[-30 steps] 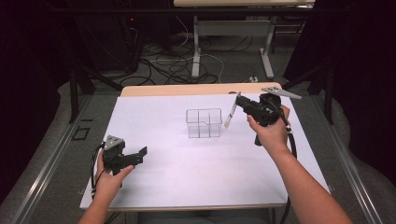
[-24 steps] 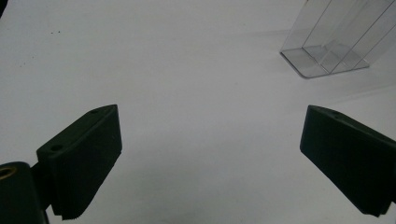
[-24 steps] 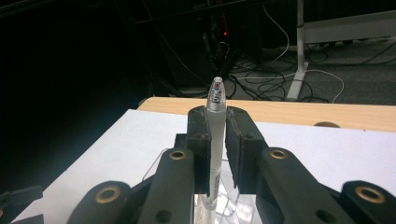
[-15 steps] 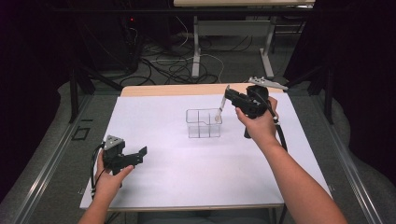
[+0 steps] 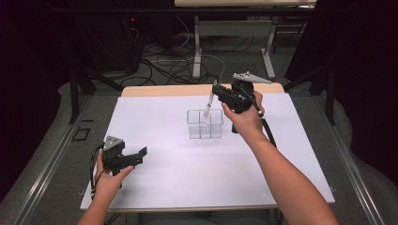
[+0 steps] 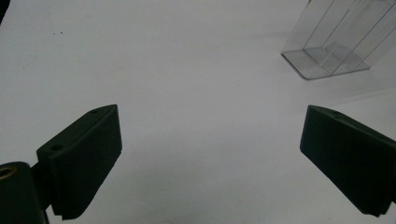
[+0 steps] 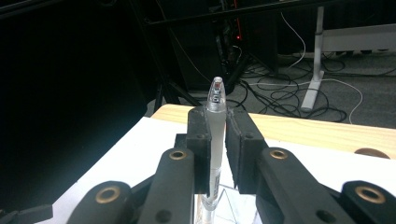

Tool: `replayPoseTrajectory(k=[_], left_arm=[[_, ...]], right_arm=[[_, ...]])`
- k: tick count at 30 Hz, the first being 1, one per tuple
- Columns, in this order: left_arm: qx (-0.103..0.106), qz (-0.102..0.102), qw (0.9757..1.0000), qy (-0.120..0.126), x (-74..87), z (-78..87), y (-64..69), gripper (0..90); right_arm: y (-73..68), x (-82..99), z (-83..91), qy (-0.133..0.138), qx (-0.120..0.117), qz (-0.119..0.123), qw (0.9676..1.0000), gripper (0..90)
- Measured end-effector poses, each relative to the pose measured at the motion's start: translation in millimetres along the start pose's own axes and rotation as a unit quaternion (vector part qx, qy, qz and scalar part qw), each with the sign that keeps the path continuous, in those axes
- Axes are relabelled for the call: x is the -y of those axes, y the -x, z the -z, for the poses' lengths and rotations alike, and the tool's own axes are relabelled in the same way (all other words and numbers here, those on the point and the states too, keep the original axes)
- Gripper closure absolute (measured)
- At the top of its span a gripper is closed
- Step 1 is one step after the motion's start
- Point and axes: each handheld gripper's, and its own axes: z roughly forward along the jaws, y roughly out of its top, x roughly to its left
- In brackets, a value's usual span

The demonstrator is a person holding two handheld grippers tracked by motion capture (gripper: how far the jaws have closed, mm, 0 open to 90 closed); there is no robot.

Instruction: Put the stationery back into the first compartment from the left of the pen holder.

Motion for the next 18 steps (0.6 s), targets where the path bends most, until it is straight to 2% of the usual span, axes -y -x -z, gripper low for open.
replayPoseTrajectory(k=[10, 12, 13, 18], left_arm=[[0.004, -0.004, 1.0, -0.003, -0.6, -0.3, 1.8, 5.6], [0.003, -0.003, 1.0, 0.004, -0.1, -0.6, 1.8, 5.6], [0.004, -0.004, 1.0, -0.001, -0.4, 0.5, 1.4, 5.6], [0.006, -0.002, 1.0, 0.002, 0.0, 1.6, 0.8, 5.6]], right_arm=[[-11.6, -1.3, -19.8, 0.0, -0.001, 0.008, 1.0, 80.1], [-13.1, -0.5, -23.0, 0.001, 0.001, 0.008, 1.0, 80.2], [-13.5, -0.3, -24.3, 0.0, -0.001, 0.009, 1.0, 80.2], [-14.4, 1.7, -33.2, -0.004, 0.005, 0.01, 0.9999, 80.1]])
